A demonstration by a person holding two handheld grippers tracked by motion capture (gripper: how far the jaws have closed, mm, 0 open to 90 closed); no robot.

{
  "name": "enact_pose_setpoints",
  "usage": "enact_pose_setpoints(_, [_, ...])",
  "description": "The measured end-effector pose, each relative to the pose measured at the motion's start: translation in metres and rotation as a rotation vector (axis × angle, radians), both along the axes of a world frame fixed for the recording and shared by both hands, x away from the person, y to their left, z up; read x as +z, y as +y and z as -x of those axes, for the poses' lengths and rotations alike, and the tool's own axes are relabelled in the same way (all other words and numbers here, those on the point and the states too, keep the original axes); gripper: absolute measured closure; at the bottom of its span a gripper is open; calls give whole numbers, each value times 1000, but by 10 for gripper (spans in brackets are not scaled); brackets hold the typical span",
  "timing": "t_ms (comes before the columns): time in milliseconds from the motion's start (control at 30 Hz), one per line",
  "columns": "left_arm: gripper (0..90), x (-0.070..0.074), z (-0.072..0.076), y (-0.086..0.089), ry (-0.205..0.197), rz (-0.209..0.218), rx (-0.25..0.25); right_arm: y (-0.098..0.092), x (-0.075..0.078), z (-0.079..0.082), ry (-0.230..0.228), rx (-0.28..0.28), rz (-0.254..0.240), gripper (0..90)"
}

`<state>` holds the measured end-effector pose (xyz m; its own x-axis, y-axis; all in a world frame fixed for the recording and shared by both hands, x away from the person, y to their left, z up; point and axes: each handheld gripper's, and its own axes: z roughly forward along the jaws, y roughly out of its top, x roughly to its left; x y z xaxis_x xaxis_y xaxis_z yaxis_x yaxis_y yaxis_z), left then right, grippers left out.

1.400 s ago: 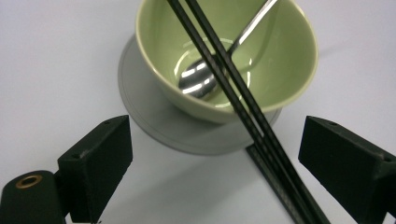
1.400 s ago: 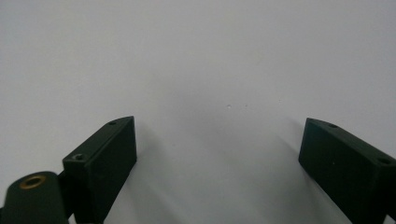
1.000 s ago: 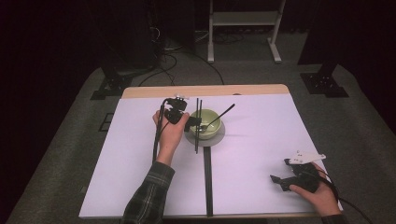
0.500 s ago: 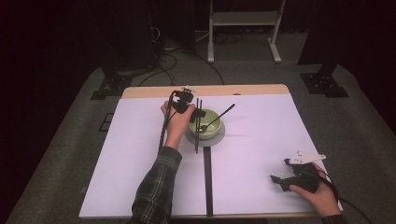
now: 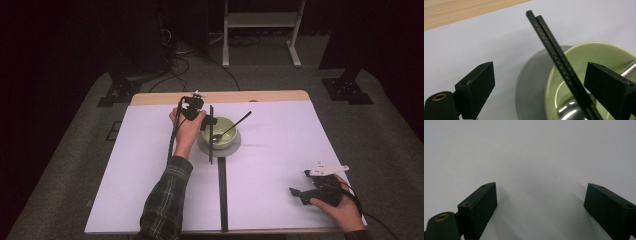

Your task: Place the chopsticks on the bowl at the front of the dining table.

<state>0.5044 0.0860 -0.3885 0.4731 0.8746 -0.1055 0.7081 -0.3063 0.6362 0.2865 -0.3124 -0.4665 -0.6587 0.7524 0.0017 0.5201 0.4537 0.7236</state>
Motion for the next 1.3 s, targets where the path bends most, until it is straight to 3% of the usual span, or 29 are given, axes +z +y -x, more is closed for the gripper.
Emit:
enact_pose_setpoints(233, [89, 12, 22, 2, -13, 36, -40, 0, 0, 0, 0, 0, 0, 100])
enact_pose_setpoints(333, [89, 16, 41, 5, -23, 60, -73, 0, 0, 0, 0, 0, 1, 100])
enact_pose_setpoints(667, [89, 20, 89, 21, -43, 81, -133, 0, 0, 0, 1, 0, 0, 100])
enact_pose_setpoints(933, [89, 19, 117, 34, -60, 116, -165, 0, 0, 0, 0, 0, 0, 100])
enact_pose_setpoints(1233, [88, 16, 143, 35, -77, 106, -195, 0, 0, 0, 0, -1, 0, 100])
enact_pose_setpoints(1300, [89, 15, 148, 34, -78, 88, -204, 0, 0, 0, 1, 0, 0, 100])
